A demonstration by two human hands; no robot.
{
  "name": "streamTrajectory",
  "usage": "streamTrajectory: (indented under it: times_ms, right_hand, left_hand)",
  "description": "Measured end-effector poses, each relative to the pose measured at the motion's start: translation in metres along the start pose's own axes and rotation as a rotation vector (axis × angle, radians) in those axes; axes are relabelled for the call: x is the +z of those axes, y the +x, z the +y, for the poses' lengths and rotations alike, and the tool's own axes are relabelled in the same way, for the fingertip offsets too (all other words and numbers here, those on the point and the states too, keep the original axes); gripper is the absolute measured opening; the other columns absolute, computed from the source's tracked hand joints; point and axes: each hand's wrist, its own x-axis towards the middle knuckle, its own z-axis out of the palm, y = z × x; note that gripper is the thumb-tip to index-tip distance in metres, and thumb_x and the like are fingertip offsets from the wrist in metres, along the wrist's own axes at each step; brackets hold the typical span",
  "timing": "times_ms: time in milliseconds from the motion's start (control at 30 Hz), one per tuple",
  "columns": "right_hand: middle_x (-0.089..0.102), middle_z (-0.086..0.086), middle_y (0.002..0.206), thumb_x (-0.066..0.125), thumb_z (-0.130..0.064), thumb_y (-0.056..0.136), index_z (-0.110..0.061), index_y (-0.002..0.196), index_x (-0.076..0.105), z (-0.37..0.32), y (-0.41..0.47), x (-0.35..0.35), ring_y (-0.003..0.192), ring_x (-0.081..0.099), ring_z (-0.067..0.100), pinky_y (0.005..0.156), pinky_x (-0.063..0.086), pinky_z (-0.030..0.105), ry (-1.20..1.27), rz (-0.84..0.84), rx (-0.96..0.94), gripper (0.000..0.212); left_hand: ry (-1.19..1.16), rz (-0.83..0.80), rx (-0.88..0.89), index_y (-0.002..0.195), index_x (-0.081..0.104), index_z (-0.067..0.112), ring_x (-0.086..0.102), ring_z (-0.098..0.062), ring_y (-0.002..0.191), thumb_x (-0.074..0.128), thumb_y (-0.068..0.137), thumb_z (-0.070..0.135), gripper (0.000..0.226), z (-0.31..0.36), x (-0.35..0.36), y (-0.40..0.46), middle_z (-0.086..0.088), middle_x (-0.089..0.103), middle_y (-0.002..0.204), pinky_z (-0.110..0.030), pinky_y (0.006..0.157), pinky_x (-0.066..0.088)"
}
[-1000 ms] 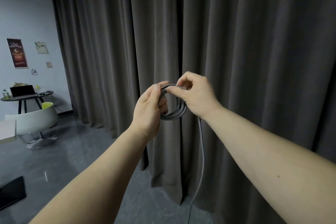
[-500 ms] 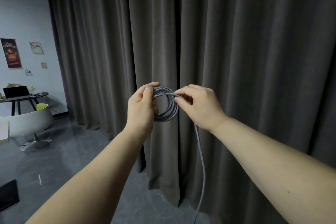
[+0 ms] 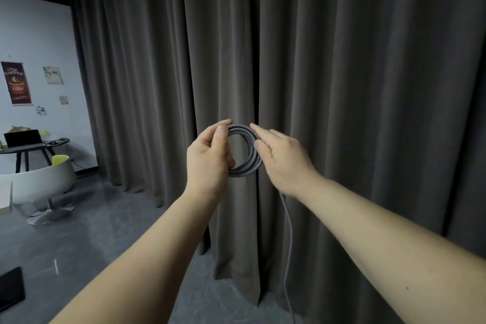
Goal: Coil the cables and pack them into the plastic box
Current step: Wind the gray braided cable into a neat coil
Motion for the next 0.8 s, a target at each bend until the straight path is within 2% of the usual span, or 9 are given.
streamTrajectory:
  times_ms: [133, 200, 300, 367, 400, 467, 533, 633, 800]
  right_hand:
    - [0.065, -0.004, 0.079, 0.046, -0.025, 0.099, -0.032, 0.139, 0.049, 0.002, -0.009, 0.000, 0.072, 0.056, 0.019, 0.076, 0.049, 0.028, 0.108, 0.032, 0.096, 0.040]
    - [0.070, -0.002, 0.085, 0.048, -0.026, 0.099, -0.035, 0.137, 0.050, 0.003, -0.011, -0.001, 0.072, 0.060, 0.015, 0.080, 0.053, 0.028, 0.172, 0.077, 0.111, 0.039]
    - [0.067, 0.005, 0.117, 0.047, -0.025, 0.098, -0.027, 0.144, 0.042, -0.002, -0.015, -0.001, 0.098, 0.063, 0.018, 0.088, 0.048, 0.029, 0.033, 0.120, -0.004, 0.046]
    - [0.046, 0.004, 0.145, 0.050, -0.029, 0.096, -0.025, 0.152, 0.021, -0.009, -0.016, -0.004, 0.126, 0.049, 0.023, 0.104, 0.040, 0.034, -0.013, -0.048, -0.002, 0.063]
    - [0.033, 0.001, 0.154, 0.054, -0.034, 0.093, -0.026, 0.153, 0.009, -0.011, -0.015, -0.006, 0.136, 0.038, 0.019, 0.109, 0.033, 0.030, -0.021, -0.163, 0.018, 0.076]
    - [0.016, -0.006, 0.160, 0.066, -0.044, 0.083, -0.029, 0.152, -0.006, -0.015, -0.014, -0.008, 0.144, 0.022, 0.011, 0.111, 0.023, 0.024, -0.010, -0.286, 0.057, 0.101]
    - [0.014, -0.011, 0.160, 0.076, -0.048, 0.072, -0.035, 0.150, -0.013, -0.016, -0.011, -0.006, 0.144, 0.022, 0.009, 0.109, 0.025, 0.024, 0.030, -0.292, 0.092, 0.119]
    - [0.026, -0.010, 0.156, 0.086, -0.047, 0.059, -0.044, 0.147, -0.011, -0.015, -0.006, -0.002, 0.139, 0.033, 0.009, 0.107, 0.033, 0.025, 0.135, -0.258, 0.140, 0.131]
    - [0.051, -0.014, 0.137, 0.091, -0.038, 0.056, -0.043, 0.146, 0.018, -0.013, -0.004, -0.002, 0.120, 0.049, -0.004, 0.098, 0.042, 0.020, 0.302, -0.181, 0.162, 0.116]
  left_hand:
    - [-0.110, -0.004, -0.021, 0.100, 0.069, 0.015, 0.031, -0.011, 0.046, 0.052, 0.100, 0.019, 0.017, 0.001, 0.004, -0.002, 0.008, 0.035, 0.049, -0.024, 0.048, 0.035]
    - [-0.123, -0.014, -0.017, 0.100, 0.069, 0.015, 0.030, -0.010, 0.046, 0.052, 0.099, 0.018, 0.017, 0.001, 0.006, -0.001, 0.008, 0.035, 0.049, -0.024, 0.048, 0.035]
    - [-0.067, -0.001, 0.006, 0.097, 0.069, 0.017, 0.031, -0.012, 0.047, 0.054, 0.099, 0.020, 0.016, 0.003, 0.008, 0.001, 0.006, 0.036, 0.049, -0.025, 0.049, 0.035]
    - [-0.044, 0.014, 0.024, 0.095, 0.069, 0.019, 0.032, -0.013, 0.047, 0.055, 0.099, 0.020, 0.015, 0.004, 0.008, 0.003, 0.007, 0.038, 0.049, -0.026, 0.050, 0.034]
    - [-0.037, 0.022, 0.032, 0.095, 0.069, 0.019, 0.033, -0.013, 0.047, 0.054, 0.099, 0.020, 0.015, 0.004, 0.007, 0.005, 0.007, 0.038, 0.048, -0.027, 0.050, 0.033]
    - [-0.019, 0.025, 0.040, 0.095, 0.068, 0.019, 0.033, -0.011, 0.046, 0.053, 0.099, 0.021, 0.015, 0.004, 0.006, 0.005, 0.009, 0.039, 0.048, -0.026, 0.050, 0.033]
    - [-0.007, 0.005, 0.041, 0.096, 0.067, 0.020, 0.033, -0.012, 0.045, 0.053, 0.099, 0.022, 0.014, 0.005, 0.006, 0.003, 0.009, 0.039, 0.047, -0.027, 0.051, 0.033]
    - [-0.004, -0.031, 0.036, 0.099, 0.065, 0.020, 0.033, -0.012, 0.046, 0.052, 0.100, 0.023, 0.013, 0.006, 0.007, -0.001, 0.008, 0.039, 0.048, -0.029, 0.052, 0.033]
    - [-0.122, -0.136, 0.003, 0.108, 0.062, 0.013, 0.030, -0.008, 0.049, 0.043, 0.103, 0.022, 0.021, 0.014, 0.006, -0.003, 0.008, 0.034, 0.053, -0.024, 0.051, 0.029]
